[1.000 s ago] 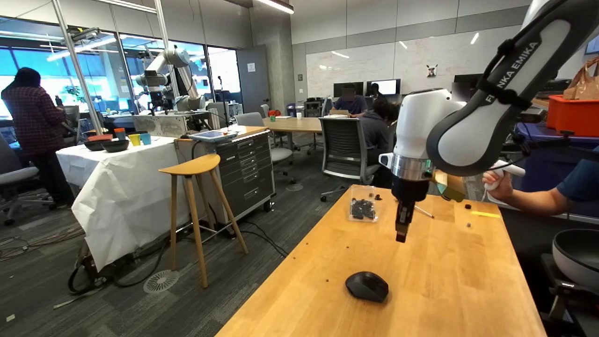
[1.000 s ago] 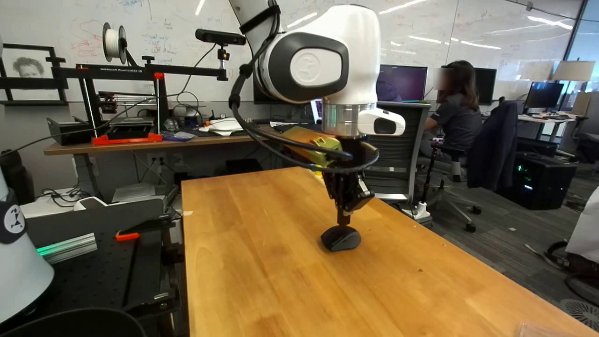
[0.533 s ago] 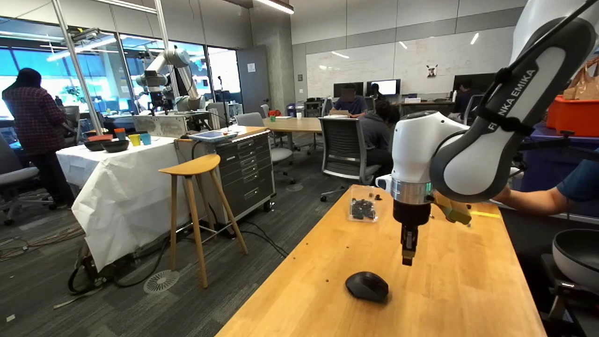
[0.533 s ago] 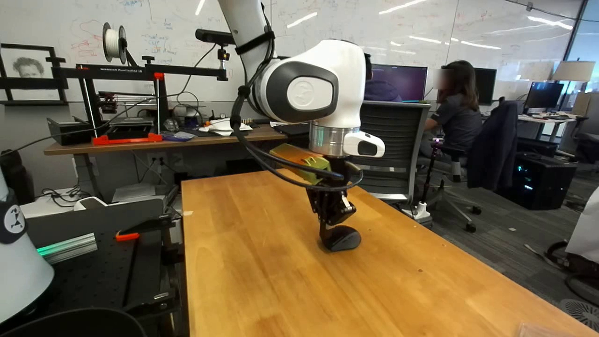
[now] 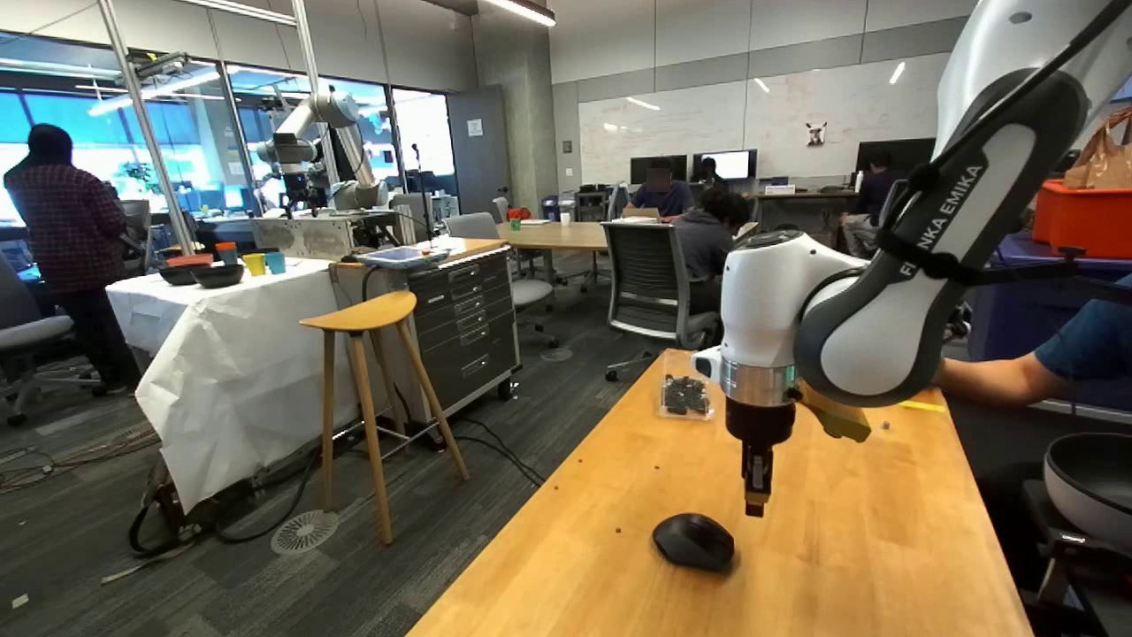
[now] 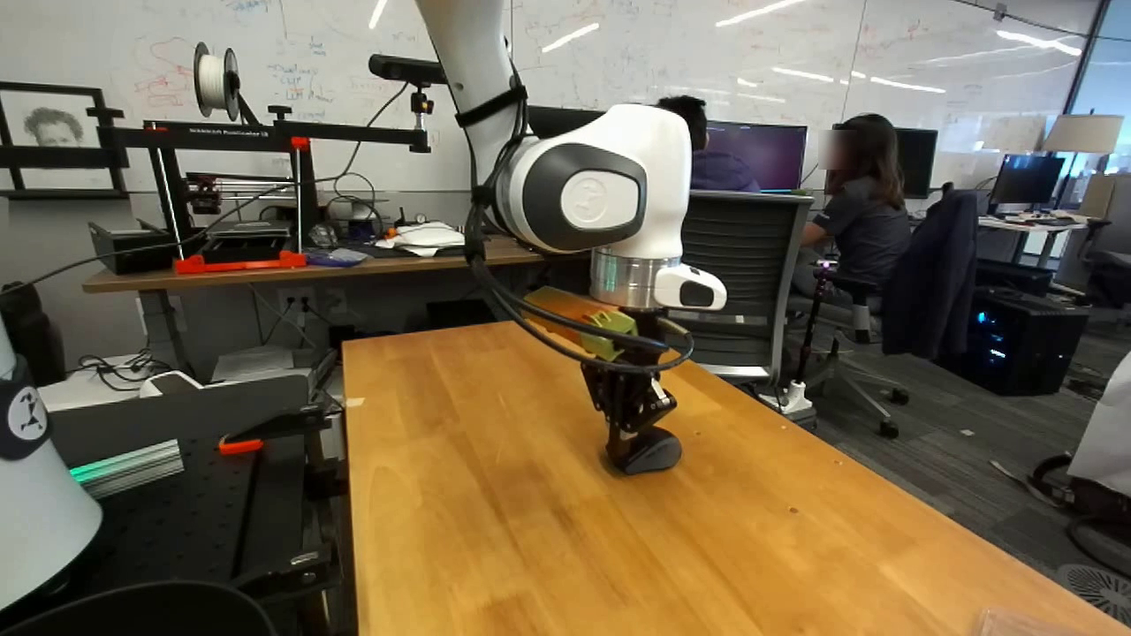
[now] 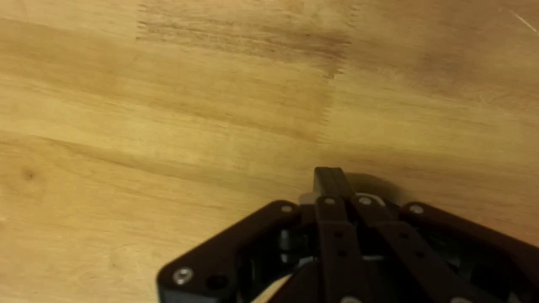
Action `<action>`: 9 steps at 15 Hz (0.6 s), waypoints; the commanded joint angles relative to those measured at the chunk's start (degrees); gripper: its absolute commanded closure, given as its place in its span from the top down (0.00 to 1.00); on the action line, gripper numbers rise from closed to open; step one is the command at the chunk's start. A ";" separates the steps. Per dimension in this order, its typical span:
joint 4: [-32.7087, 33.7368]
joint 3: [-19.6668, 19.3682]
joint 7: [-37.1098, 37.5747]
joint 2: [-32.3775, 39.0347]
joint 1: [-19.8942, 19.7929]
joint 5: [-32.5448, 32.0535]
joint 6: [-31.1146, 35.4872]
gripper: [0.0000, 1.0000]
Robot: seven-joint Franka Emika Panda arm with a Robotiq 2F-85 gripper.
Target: Push down on a button on the black mouse.
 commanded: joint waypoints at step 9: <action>7.76 -1.23 1.69 7.61 3.11 -3.90 -0.17 0.00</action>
